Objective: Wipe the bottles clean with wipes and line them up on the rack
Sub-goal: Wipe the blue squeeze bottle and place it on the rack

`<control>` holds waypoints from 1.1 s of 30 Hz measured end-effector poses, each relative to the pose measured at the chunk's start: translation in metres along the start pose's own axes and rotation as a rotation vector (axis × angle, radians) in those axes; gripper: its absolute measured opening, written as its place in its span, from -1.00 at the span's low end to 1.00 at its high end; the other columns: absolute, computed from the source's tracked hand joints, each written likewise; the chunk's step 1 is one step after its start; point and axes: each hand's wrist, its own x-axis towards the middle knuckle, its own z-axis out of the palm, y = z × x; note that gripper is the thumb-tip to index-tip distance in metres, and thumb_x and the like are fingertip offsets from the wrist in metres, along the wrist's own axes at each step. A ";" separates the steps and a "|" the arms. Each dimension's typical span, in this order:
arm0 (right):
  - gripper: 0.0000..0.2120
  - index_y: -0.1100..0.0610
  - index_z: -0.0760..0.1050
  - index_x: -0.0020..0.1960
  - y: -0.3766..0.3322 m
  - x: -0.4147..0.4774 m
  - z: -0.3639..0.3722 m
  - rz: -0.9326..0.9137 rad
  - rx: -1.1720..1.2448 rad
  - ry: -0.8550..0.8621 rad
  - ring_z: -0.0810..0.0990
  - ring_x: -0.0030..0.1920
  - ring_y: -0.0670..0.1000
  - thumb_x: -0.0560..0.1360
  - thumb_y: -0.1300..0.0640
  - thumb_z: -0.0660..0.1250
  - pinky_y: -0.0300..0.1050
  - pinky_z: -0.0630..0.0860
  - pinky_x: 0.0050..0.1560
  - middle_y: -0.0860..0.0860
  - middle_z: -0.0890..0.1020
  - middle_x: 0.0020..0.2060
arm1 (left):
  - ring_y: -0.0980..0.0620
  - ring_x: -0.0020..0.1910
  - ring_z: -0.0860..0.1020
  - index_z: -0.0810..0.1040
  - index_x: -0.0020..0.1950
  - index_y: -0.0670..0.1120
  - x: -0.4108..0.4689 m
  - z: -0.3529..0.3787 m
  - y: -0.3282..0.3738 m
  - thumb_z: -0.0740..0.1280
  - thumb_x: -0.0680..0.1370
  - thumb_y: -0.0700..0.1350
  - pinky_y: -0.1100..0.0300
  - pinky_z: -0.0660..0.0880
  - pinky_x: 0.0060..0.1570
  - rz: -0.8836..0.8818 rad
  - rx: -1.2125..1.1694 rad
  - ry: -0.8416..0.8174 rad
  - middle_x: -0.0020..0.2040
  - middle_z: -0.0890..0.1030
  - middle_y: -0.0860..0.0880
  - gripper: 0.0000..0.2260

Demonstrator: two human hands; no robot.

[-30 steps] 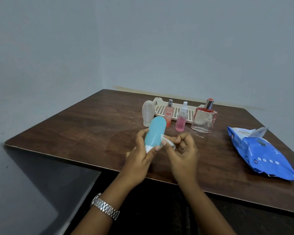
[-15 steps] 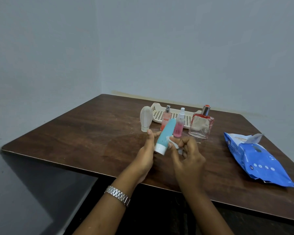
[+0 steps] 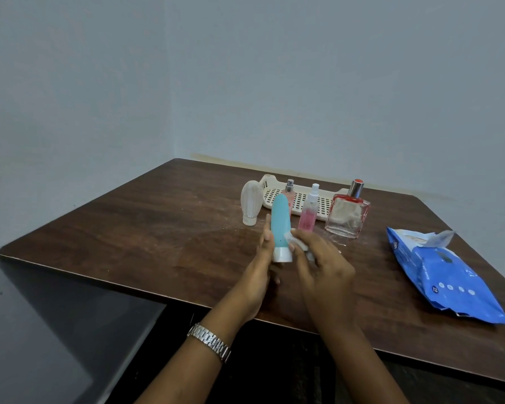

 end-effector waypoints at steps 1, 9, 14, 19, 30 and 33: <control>-0.78 0.14 0.60 0.09 -0.001 0.000 0.001 0.011 0.004 0.000 0.52 0.01 -0.17 0.46 0.26 0.33 -0.36 0.43 0.04 -0.02 0.64 -0.01 | 0.04 0.08 0.59 0.11 0.53 0.22 -0.001 0.000 -0.001 0.26 0.31 0.50 0.19 0.52 -0.05 0.006 0.011 0.000 0.30 0.54 -0.03 -0.14; -0.77 0.19 0.63 0.05 0.005 -0.004 0.006 -0.047 -0.036 -0.050 0.49 0.05 -0.15 0.45 0.25 0.29 -0.43 0.33 0.15 0.07 0.62 0.04 | -0.03 0.45 0.31 -0.26 0.53 0.25 0.001 -0.002 -0.002 0.54 0.06 0.40 -0.07 0.35 0.39 -0.006 0.151 -0.027 0.55 0.11 -0.07 0.30; -0.71 0.24 0.63 -0.02 0.012 0.001 0.003 -0.186 -0.072 -0.144 0.53 0.06 0.01 0.48 0.18 0.16 -0.31 0.31 0.18 0.14 0.62 0.02 | 0.04 0.47 0.25 -0.25 0.54 0.22 0.002 -0.001 -0.003 0.48 0.02 0.48 0.01 0.31 0.42 0.018 0.181 0.001 0.53 0.09 -0.02 0.31; -0.72 0.25 0.63 -0.05 0.010 0.004 0.004 -0.199 -0.037 -0.204 0.57 0.00 0.00 0.46 0.22 0.15 -0.31 0.37 0.10 0.09 0.63 -0.02 | -0.03 0.45 0.31 -0.09 0.54 0.28 0.008 -0.006 -0.011 0.40 0.17 0.51 -0.12 0.31 0.41 0.064 0.073 0.054 0.52 0.21 -0.02 0.09; -0.74 0.12 0.65 -0.10 0.004 -0.009 0.016 0.063 0.257 -0.129 0.58 0.01 -0.21 0.36 0.43 0.38 -0.31 0.52 0.05 -0.14 0.61 -0.05 | 0.14 -0.35 0.47 0.48 0.29 -0.10 0.008 -0.012 0.007 0.10 0.36 0.43 0.29 0.44 -0.33 -0.018 -0.290 0.052 -0.32 0.52 0.03 -0.25; -0.71 0.04 0.64 -0.10 0.000 -0.007 0.016 0.204 0.382 -0.104 0.62 -0.02 -0.16 0.39 0.41 0.40 -0.18 0.59 0.00 -0.14 0.61 -0.03 | 0.03 -0.26 0.52 0.54 0.12 -0.10 0.007 -0.011 0.010 0.17 0.31 0.39 0.18 0.44 -0.20 -0.064 -0.301 0.075 -0.27 0.60 -0.03 -0.35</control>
